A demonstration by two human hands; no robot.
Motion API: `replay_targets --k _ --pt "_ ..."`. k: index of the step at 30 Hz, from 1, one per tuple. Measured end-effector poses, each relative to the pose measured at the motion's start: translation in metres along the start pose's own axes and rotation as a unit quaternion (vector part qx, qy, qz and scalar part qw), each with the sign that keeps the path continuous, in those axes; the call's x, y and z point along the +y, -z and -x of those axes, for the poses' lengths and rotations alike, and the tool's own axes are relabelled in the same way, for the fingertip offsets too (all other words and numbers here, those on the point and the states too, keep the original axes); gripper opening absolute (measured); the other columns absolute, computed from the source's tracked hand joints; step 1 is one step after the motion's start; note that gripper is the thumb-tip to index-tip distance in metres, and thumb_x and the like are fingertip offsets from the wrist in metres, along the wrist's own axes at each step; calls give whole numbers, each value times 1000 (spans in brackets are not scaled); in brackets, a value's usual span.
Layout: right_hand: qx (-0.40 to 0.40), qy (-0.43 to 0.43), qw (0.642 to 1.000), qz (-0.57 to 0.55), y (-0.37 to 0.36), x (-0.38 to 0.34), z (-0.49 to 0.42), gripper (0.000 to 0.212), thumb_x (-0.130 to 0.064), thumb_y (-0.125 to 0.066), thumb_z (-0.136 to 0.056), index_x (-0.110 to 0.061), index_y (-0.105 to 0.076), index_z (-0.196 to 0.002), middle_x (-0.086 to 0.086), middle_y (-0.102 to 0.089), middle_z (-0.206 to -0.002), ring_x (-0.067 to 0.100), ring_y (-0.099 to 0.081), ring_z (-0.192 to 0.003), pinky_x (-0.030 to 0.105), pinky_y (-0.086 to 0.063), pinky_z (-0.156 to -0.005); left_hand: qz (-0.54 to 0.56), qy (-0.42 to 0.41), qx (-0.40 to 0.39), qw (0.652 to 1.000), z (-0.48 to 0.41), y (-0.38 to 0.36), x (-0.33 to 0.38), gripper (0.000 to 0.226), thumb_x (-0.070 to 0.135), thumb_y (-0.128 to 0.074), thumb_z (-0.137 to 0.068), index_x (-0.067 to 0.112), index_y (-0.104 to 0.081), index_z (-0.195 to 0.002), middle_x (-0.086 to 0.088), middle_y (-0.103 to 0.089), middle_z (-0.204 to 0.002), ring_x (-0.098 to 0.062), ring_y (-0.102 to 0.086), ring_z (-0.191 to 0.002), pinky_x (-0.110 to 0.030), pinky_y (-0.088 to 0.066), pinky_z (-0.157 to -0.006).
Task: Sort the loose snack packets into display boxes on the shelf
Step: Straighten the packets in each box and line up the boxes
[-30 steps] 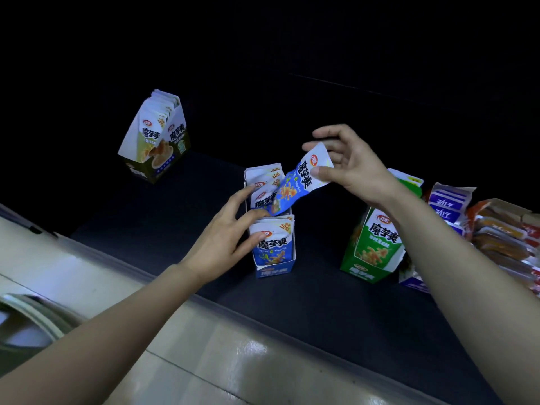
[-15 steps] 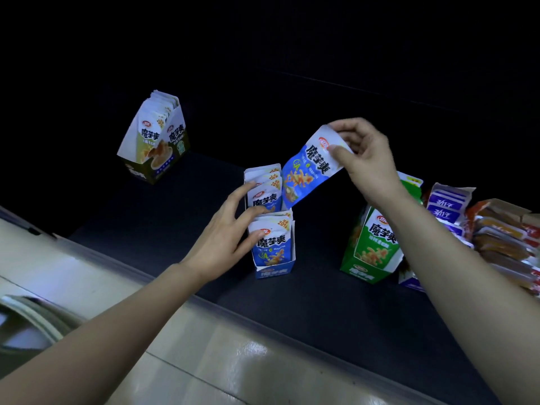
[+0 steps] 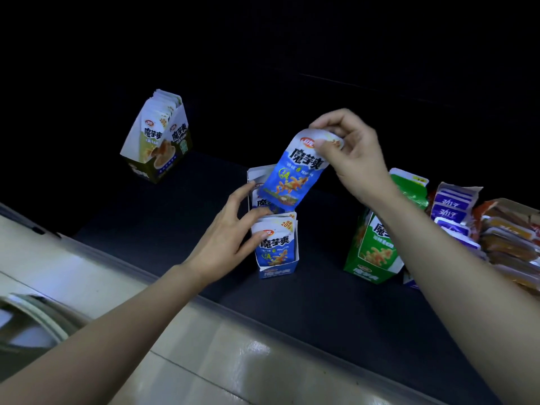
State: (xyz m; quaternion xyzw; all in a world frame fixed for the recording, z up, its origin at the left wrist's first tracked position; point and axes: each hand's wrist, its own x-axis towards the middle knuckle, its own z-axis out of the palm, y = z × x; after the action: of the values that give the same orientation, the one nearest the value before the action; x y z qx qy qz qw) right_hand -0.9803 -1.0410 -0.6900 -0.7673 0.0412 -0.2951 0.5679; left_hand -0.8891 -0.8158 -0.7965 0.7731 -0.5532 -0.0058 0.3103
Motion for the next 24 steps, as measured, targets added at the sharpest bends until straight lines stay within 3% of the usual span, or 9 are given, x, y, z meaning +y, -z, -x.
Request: replay_targets --k 5,7,13,15,18,21,24 --pt "-160 -16 975 150 -28 37 12 30 10 -56 -86 -10 -63 -107 -4 -66 -101 2 -62 -96 18 -48 -83 -12 -4 -4 1000 0 1 0 42 47 -46 -97 24 -51 -132 -4 -10 -160 -21 -28 -143 -45 -37 -112" --pt "-190 -37 964 183 -33 50 21 28 4 -59 -89 -10 -63 -113 0 -68 -109 5 -63 -104 21 -50 -91 -18 -5 -4 1000 0 2 0 44 48 -45 -97 22 -51 -132 -4 -10 -160 -23 -28 -143 -47 -39 -109" --pt "-87 38 947 307 -25 69 24 43 -17 -65 -87 -14 -59 -129 3 -56 -123 17 -48 -116 31 -40 -98 -19 7 -9 1000 0 2 -2 43 49 -46 -97 25 -52 -131 -5 -12 -160 -24 -26 -144 -46 -38 -110" --pt "-103 29 945 308 -27 68 24 39 -20 -64 -88 -15 -62 -127 -1 -58 -113 16 -49 -107 27 -40 -92 -33 2 0 999 -1 2 -1 42 48 -48 -96 24 -55 -129 -7 -19 -157 -24 -27 -143 -45 -34 -111" --pt "-170 11 947 272 -26 62 24 20 -17 -68 -88 -16 -72 -108 -3 -63 -94 16 -53 -94 16 -38 -81 -38 -14 11 999 -4 1 0 41 44 -52 -96 20 -58 -128 -8 -29 -149 -23 -24 -144 -45 -31 -113" --pt "-214 -23 956 198 -23 61 25 13 -24 -68 -90 -19 -75 -99 -4 -64 -90 13 -57 -94 22 -43 -83 -3 -13 0 1000 -4 4 -1 39 39 -54 -96 23 -54 -132 0 -30 -150 -15 -32 -140 -39 -33 -111" --pt "-111 13 967 230 -21 68 20 34 -30 -60 -92 -18 -66 -123 -5 -57 -111 12 -52 -108 19 -39 -90 -19 -28 5 999 -3 2 -2 39 37 -54 -98 25 -51 -135 8 -47 -137 -9 -43 -130 -38 -36 -106"
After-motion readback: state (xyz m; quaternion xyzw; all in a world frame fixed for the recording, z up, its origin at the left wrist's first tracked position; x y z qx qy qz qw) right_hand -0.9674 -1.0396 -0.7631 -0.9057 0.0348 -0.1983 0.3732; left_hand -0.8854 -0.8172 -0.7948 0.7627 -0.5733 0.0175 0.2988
